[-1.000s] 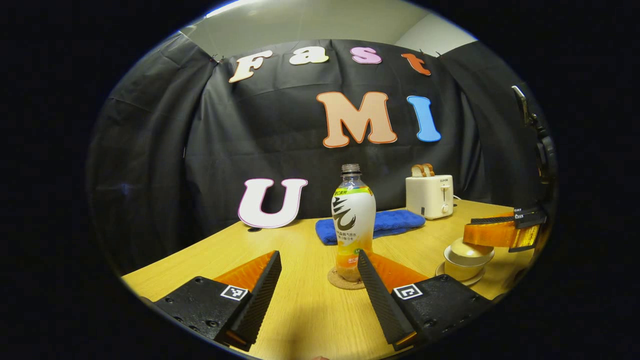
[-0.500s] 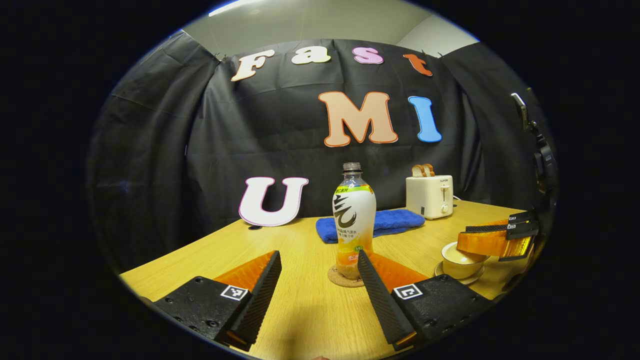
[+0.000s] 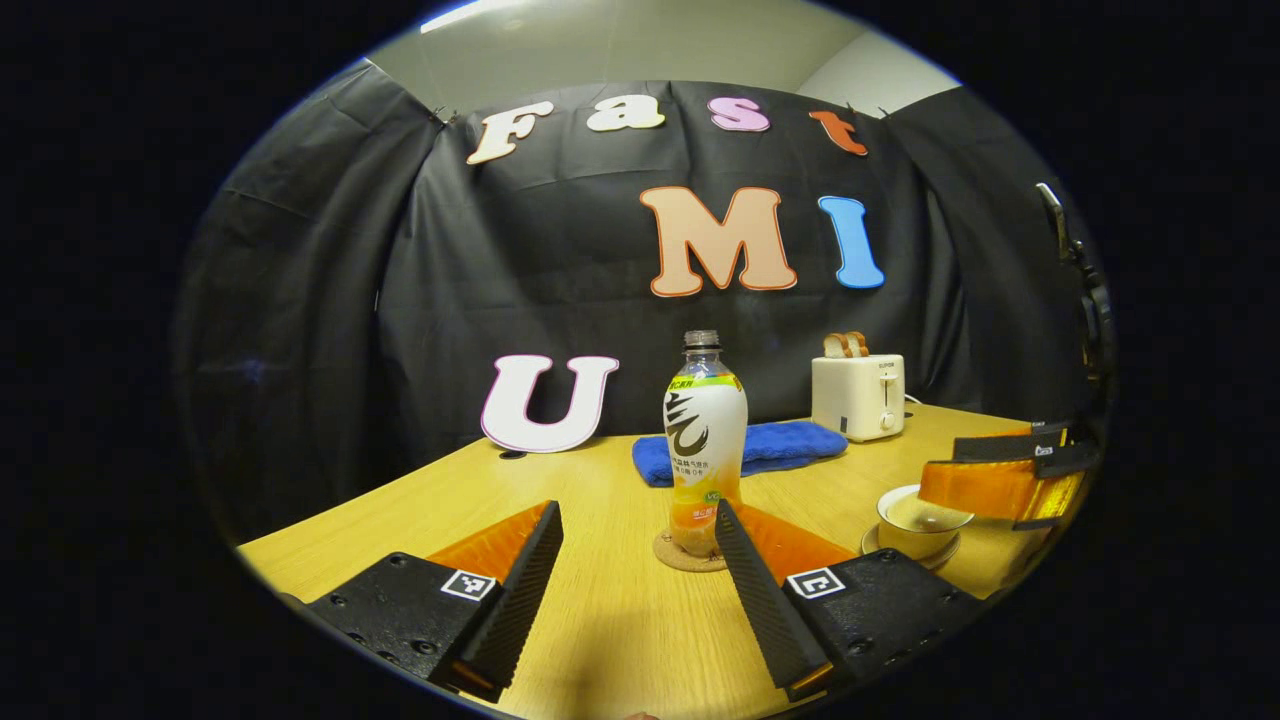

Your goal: Open the teacup lid with one hand, grasp the water bottle and pour water into the teacup with the other hand; after pouring, place the water bottle on the coaster and then close the teacup lid.

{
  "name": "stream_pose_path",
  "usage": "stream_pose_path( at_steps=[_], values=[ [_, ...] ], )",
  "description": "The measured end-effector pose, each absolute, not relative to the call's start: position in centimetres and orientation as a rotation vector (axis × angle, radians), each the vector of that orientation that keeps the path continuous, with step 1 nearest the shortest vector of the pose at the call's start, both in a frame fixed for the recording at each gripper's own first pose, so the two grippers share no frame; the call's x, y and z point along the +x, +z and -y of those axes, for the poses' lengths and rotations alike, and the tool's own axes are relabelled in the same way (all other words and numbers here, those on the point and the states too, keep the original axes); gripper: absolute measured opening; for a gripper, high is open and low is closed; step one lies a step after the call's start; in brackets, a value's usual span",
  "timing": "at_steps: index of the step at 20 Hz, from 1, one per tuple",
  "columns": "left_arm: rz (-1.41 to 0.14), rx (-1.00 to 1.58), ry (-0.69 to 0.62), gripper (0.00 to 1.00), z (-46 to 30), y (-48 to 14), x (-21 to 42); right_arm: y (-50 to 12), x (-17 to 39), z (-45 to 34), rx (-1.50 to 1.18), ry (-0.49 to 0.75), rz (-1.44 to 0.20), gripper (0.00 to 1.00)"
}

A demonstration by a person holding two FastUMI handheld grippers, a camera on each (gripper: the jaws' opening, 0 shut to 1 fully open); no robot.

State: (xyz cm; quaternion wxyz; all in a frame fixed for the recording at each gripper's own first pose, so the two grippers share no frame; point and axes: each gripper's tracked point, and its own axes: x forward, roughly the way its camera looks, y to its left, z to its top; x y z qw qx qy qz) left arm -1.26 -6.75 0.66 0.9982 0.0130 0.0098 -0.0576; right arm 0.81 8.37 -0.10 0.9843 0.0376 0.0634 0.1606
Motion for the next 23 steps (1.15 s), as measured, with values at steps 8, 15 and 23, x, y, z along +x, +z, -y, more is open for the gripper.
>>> stream_pose_path(
  at_steps=[8, 15, 23],
  values=[
    [-0.018, 0.006, -0.129, 0.89, 7.0, 0.4, -3.3, -0.4, -1.7, -2.9, 0.112, 0.213, -0.084, 0.95],
    [0.011, 0.009, -0.149, 0.89, 7.6, 0.6, -4.6, -1.1, -3.1, -1.1, 0.084, 0.154, -0.074, 0.96],
    [-0.011, -0.001, -0.121, 0.89, 7.0, 0.3, -4.3, -0.2, -4.0, -1.4, 0.002, 0.097, 0.001, 0.95]
  ],
)
